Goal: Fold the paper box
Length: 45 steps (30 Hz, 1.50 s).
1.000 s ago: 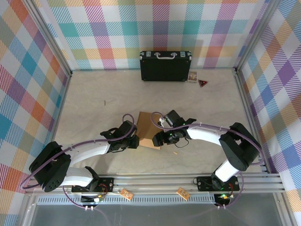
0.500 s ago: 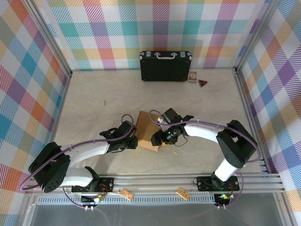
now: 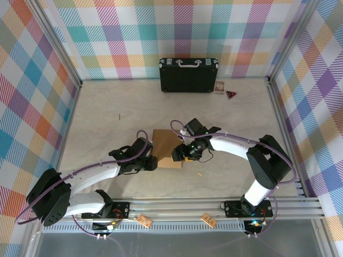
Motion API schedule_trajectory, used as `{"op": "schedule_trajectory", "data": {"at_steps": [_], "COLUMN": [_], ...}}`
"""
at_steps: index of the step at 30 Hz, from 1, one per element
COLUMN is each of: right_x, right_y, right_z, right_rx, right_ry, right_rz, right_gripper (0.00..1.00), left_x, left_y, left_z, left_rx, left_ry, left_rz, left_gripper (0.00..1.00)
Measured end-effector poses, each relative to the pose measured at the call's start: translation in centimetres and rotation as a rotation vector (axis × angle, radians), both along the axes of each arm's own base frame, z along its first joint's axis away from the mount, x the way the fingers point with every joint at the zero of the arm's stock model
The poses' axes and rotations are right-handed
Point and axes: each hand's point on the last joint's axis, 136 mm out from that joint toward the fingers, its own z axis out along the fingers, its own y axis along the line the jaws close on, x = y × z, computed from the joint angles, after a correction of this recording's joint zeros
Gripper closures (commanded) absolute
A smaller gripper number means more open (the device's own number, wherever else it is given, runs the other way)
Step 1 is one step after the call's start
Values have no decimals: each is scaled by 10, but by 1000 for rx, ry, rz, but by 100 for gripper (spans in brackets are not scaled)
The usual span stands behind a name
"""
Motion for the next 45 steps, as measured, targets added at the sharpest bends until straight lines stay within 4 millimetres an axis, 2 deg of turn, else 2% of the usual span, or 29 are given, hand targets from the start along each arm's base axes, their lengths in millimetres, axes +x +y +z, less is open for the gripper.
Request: {"op": "schedule_trajectory", "data": {"at_steps": [11, 20, 26, 39, 45], "right_x": [-3, -17, -24, -18, -2], "right_y": [2, 6, 11, 18, 22], "right_z": [1, -7, -3, 3, 17], "right_rx": [18, 26, 55, 119, 183], "right_ry": [14, 151, 244, 292, 256], "right_rz": [19, 19, -15, -157, -231], "right_gripper": [37, 38, 39, 39, 39], "left_x": [-4, -7, -5, 0, -6], "left_y": [0, 3, 7, 11, 13], "left_z": [-3, -9, -10, -6, -12], "left_rx": [1, 27, 44, 48, 50], "left_ry": [22, 45, 38, 10, 33], "left_rz": [-8, -6, 4, 27, 26], "left_gripper": [63, 63, 63, 62, 62]}}
